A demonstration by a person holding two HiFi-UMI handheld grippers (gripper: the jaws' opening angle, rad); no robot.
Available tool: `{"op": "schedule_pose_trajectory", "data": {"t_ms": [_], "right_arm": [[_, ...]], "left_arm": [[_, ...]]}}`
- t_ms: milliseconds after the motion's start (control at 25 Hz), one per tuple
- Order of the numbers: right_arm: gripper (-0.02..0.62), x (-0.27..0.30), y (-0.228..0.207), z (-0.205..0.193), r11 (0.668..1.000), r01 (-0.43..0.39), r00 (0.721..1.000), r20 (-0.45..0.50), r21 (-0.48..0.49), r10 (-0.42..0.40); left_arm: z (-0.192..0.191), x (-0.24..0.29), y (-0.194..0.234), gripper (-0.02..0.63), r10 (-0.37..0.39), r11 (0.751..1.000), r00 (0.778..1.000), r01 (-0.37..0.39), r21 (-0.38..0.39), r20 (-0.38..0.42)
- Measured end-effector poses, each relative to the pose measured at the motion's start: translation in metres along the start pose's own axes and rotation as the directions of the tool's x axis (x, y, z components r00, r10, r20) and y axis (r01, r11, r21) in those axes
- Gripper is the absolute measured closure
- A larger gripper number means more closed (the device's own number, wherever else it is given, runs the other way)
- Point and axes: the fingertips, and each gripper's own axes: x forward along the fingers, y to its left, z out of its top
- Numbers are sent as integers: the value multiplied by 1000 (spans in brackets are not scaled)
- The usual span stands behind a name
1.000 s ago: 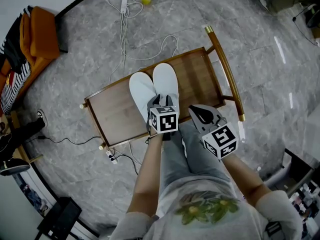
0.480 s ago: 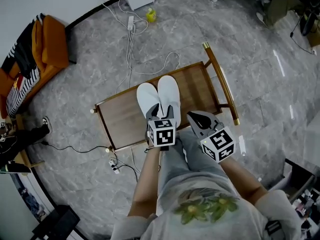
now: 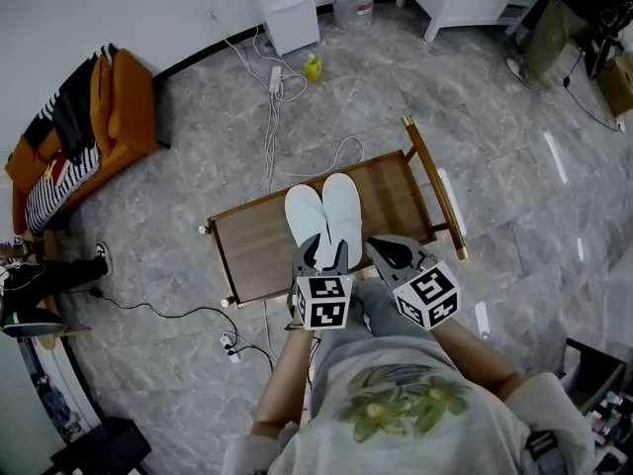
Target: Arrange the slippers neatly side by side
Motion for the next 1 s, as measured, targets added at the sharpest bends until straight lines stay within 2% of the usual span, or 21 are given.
{"op": "schedule_pose_trajectory", "data": {"t_ms": [240, 360, 520, 600, 760, 1000], "right_arm": [[591, -7, 13, 15, 1000, -21, 1000, 19, -9, 21], [591, -12, 17, 13, 999, -32, 999, 16, 1, 32], [591, -13, 23, 14, 999, -45, 999, 18, -5, 45], [591, -15, 24, 14, 999, -49, 999, 22, -7, 49], [591, -19, 27, 15, 997, -74, 997, 17, -19, 74], [591, -21, 36, 16, 995, -92, 996, 12, -50, 93]], "left_arm": [[10, -34, 7, 429, 16, 1000, 998, -16, 7, 64], [9, -44, 6, 465, 28, 1000, 997, -28, -2, 71], [13, -51, 7, 554, 50, 999, 994, -48, -17, 94], [18, -54, 3, 577, 41, 999, 993, -39, -22, 108], [24, -54, -12, 584, 0, 1000, 993, 1, -12, 119], [25, -59, -16, 584, -14, 1000, 993, 13, 8, 121]]}}
